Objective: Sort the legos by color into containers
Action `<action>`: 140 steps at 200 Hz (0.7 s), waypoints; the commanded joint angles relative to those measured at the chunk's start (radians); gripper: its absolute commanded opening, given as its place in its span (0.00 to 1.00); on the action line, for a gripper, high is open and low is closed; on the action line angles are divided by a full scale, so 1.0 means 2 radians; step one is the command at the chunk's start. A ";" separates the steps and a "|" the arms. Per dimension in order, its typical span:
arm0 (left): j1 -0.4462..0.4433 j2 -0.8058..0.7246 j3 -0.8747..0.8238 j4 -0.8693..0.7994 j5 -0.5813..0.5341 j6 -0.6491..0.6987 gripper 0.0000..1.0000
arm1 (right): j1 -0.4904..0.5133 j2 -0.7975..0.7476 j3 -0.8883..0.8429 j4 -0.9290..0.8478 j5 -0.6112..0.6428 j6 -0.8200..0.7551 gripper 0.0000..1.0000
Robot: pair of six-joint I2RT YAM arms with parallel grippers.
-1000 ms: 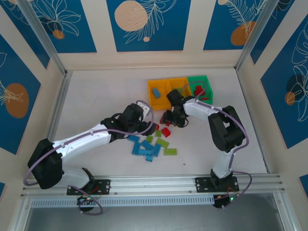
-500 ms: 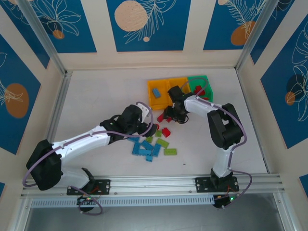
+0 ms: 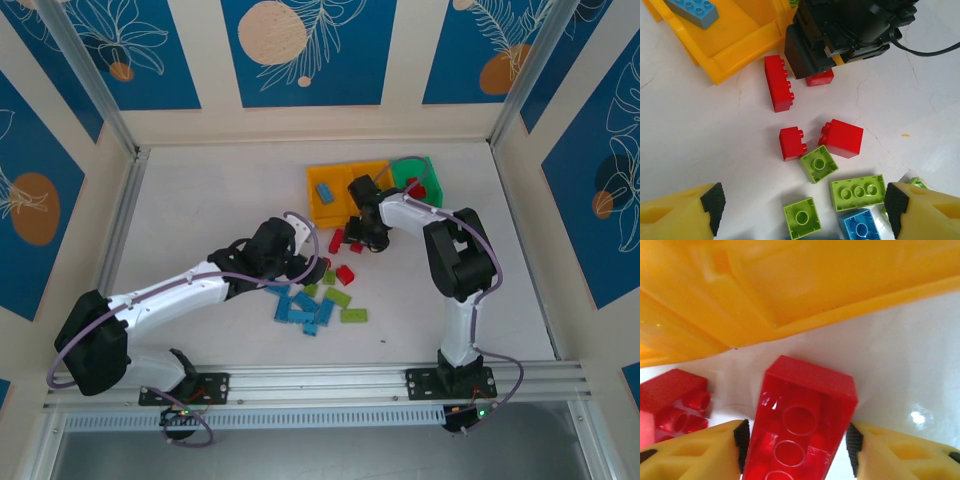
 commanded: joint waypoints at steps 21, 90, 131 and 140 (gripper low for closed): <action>-0.003 -0.012 0.005 0.008 0.011 0.012 0.85 | 0.001 -0.039 -0.050 -0.010 0.007 -0.004 0.40; -0.005 -0.033 -0.002 0.027 0.057 0.019 0.86 | -0.066 -0.270 -0.118 0.023 0.036 -0.014 0.28; -0.007 -0.052 -0.003 0.023 0.010 0.005 0.86 | -0.168 -0.149 0.019 0.020 0.031 -0.061 0.27; -0.007 -0.059 -0.001 0.011 -0.019 -0.014 0.85 | -0.178 -0.104 0.066 0.006 0.027 -0.064 0.27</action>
